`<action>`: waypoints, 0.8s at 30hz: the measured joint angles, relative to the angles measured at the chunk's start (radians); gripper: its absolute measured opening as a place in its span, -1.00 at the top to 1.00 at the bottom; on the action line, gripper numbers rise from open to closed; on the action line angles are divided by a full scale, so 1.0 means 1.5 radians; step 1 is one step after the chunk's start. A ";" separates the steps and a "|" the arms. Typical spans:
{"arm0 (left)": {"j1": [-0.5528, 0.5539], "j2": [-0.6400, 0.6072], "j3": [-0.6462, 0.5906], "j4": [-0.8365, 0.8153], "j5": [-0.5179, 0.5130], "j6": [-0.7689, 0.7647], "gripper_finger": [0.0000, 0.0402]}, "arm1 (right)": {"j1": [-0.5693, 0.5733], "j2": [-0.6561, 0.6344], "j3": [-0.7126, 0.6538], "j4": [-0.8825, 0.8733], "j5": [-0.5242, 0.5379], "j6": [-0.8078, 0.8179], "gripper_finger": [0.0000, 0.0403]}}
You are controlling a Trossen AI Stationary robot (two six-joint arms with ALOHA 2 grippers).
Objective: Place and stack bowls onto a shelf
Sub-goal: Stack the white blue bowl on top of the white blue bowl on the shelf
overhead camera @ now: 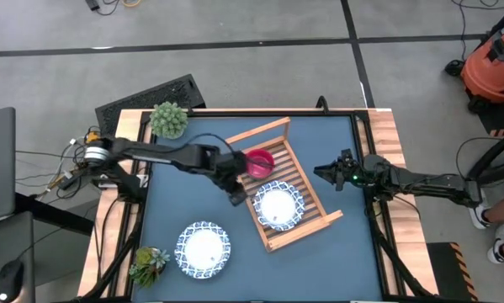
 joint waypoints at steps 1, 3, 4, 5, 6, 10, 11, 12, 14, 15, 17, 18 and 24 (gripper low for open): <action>0.000 -0.020 0.000 -0.031 -0.013 0.008 0.29 | 0.000 0.000 0.000 0.000 0.000 0.000 0.15; -0.003 -0.060 0.000 -0.097 -0.045 0.012 0.29 | 0.000 0.000 0.000 0.000 0.000 0.000 0.15; -0.008 -0.081 0.000 -0.122 -0.060 0.012 0.29 | 0.000 0.000 0.000 0.000 0.000 0.000 0.15; -0.016 -0.100 0.000 -0.149 -0.075 0.010 0.29 | 0.000 0.000 0.000 0.000 0.000 0.000 0.15; -0.024 -0.118 0.000 -0.177 -0.085 0.007 0.29 | 0.000 0.001 0.000 0.000 0.000 0.000 0.15; -0.086 -0.172 0.000 -0.252 -0.118 -0.033 0.29 | 0.000 0.003 0.000 0.000 0.000 0.000 0.15; -0.108 -0.182 -0.003 -0.259 -0.122 -0.052 0.29 | 0.000 0.003 0.000 0.000 0.000 0.001 0.15; -0.130 -0.192 -0.010 -0.256 -0.124 -0.068 0.29 | 0.000 0.003 0.000 0.000 0.000 0.001 0.15; -0.183 -0.210 -0.033 -0.250 -0.135 -0.115 0.29 | 0.000 0.003 0.000 0.000 0.000 0.005 0.15; -0.209 -0.215 -0.045 -0.247 -0.145 -0.148 0.29 | 0.000 0.003 0.000 0.000 0.000 0.006 0.15; -0.259 -0.220 -0.072 -0.242 -0.168 -0.233 0.29 | 0.000 0.003 0.000 0.000 0.000 0.006 0.15; -0.282 -0.220 -0.088 -0.242 -0.171 -0.279 0.29 | 0.000 0.003 0.000 0.000 0.000 0.006 0.15; -0.398 -0.220 -0.176 -0.189 -0.185 -0.485 0.29 | -0.001 0.003 0.000 0.000 0.001 0.007 0.15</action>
